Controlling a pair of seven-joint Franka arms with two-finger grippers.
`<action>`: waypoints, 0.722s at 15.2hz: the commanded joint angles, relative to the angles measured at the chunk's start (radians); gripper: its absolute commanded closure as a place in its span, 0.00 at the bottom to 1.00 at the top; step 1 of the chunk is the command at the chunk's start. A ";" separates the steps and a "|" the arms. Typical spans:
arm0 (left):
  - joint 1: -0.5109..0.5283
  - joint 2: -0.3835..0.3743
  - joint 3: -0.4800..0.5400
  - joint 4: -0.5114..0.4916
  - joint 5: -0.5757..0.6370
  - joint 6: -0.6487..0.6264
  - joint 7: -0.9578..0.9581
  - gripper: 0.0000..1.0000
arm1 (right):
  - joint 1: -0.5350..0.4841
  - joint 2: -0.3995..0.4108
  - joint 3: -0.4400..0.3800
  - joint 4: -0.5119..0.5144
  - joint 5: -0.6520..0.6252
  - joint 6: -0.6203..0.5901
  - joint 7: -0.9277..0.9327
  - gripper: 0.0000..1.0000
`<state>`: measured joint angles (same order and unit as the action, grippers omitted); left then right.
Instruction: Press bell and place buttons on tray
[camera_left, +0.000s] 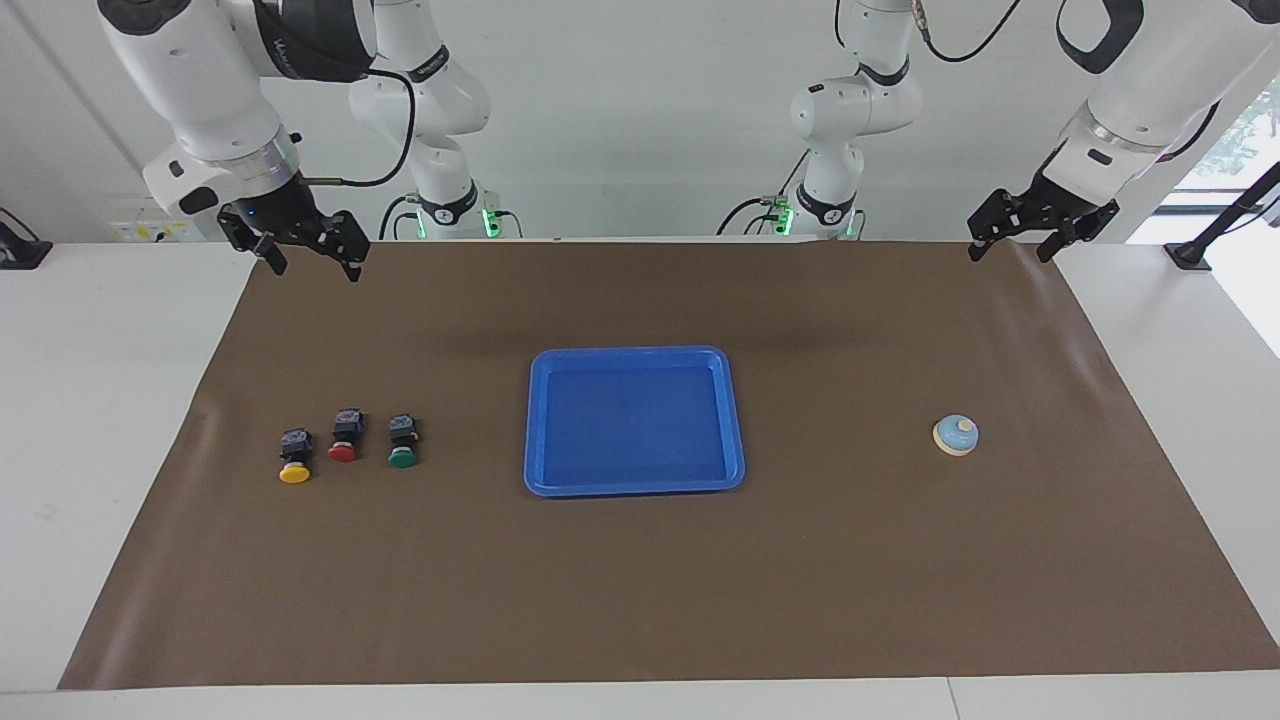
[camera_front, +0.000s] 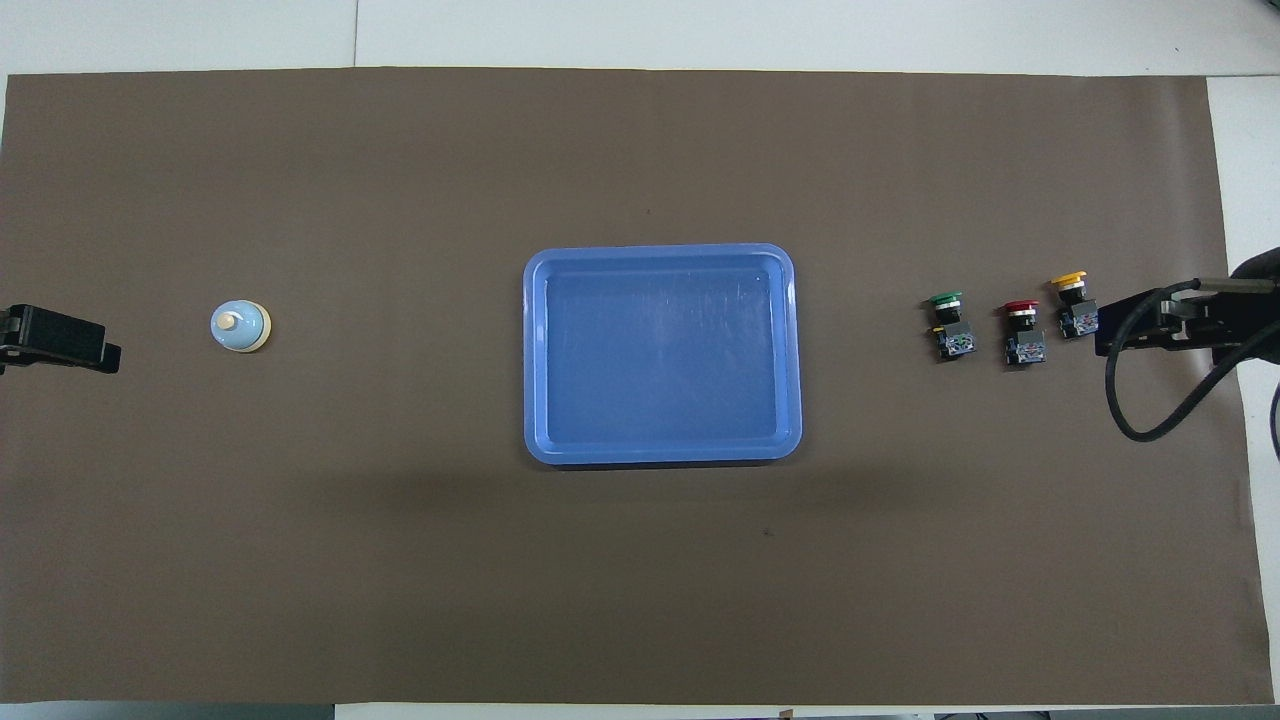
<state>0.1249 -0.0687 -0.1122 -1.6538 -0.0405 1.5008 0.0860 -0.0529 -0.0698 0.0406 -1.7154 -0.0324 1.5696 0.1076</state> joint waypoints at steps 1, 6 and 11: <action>-0.005 -0.017 -0.001 -0.009 0.002 -0.014 -0.009 0.00 | -0.008 -0.008 0.005 0.000 0.017 -0.013 0.014 0.00; 0.004 -0.019 0.000 -0.038 0.004 0.102 -0.031 0.00 | -0.008 -0.008 0.005 0.000 0.017 -0.013 0.014 0.00; -0.007 0.036 -0.003 -0.044 0.080 0.185 -0.052 0.09 | -0.008 -0.008 0.005 0.000 0.017 -0.013 0.014 0.00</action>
<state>0.1247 -0.0605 -0.1112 -1.6970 -0.0081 1.6585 0.0435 -0.0529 -0.0698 0.0406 -1.7154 -0.0324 1.5696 0.1076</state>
